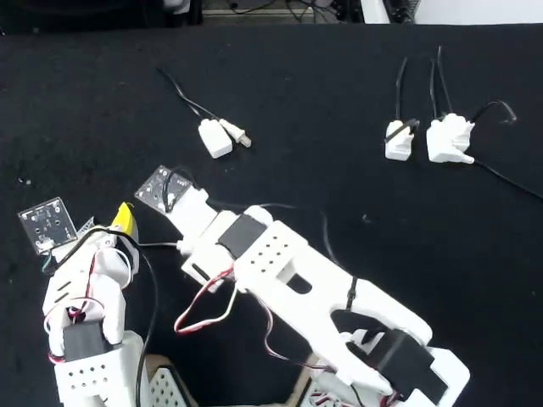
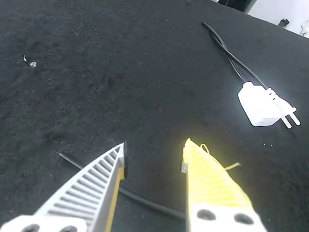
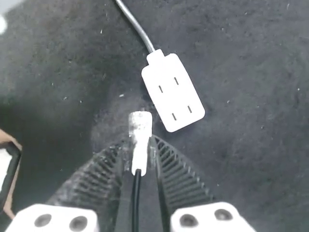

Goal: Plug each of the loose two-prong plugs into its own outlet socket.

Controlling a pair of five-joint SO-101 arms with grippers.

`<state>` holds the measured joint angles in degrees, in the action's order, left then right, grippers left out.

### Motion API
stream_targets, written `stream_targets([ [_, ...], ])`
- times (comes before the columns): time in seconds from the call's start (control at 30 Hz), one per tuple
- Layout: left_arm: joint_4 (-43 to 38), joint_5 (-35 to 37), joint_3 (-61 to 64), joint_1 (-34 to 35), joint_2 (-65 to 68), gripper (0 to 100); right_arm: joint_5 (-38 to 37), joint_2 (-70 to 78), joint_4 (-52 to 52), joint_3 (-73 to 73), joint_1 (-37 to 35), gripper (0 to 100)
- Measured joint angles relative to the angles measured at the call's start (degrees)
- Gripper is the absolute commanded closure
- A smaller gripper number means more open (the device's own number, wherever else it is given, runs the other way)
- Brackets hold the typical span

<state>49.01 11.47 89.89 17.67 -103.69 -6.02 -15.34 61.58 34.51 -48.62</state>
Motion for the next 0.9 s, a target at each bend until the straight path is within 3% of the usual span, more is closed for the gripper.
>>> stream_targets([
  [0.47, 0.00, 0.00, 0.00, 0.00, 0.00, 79, -4.92, 0.00, -0.79, 0.00, 8.44, 98.8],
  [0.9, 0.00, 0.00, 0.00, 0.00, 0.00, 79, -5.19, 0.00, -6.07, 0.00, 8.88, 98.8],
])
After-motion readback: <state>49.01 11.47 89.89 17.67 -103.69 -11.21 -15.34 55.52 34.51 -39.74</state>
